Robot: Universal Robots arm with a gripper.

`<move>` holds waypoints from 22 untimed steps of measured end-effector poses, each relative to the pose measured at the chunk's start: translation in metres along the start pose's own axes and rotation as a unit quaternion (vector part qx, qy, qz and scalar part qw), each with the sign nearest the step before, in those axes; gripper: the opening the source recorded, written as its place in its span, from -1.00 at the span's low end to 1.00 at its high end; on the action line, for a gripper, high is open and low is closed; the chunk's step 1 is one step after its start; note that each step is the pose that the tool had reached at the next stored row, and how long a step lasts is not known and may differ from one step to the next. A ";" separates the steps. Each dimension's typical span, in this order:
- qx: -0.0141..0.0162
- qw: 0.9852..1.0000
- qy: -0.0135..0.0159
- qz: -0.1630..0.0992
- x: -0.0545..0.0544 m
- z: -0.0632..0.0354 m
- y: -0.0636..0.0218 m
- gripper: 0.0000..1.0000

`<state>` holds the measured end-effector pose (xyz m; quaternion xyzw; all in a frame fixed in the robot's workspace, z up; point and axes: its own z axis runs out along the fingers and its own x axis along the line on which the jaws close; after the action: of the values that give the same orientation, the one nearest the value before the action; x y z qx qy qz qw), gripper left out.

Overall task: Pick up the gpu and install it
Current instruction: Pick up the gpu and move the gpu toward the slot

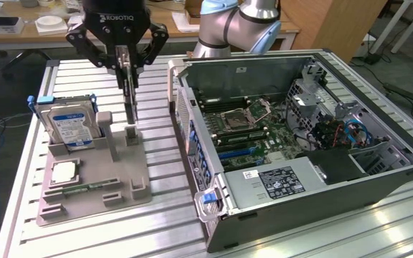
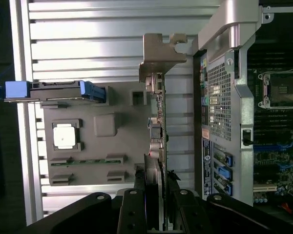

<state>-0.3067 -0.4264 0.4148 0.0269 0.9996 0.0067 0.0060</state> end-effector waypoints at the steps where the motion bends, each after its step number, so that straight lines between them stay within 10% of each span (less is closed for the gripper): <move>1: 0.000 1.000 0.000 0.000 -0.002 0.0000 0.0001 -0.45; 22: 0.000 1.000 0.000 0.000 -0.033 -0.0093 0.0021 -0.45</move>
<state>-0.2743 -0.4261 0.4245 0.0269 0.9996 0.0069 0.0057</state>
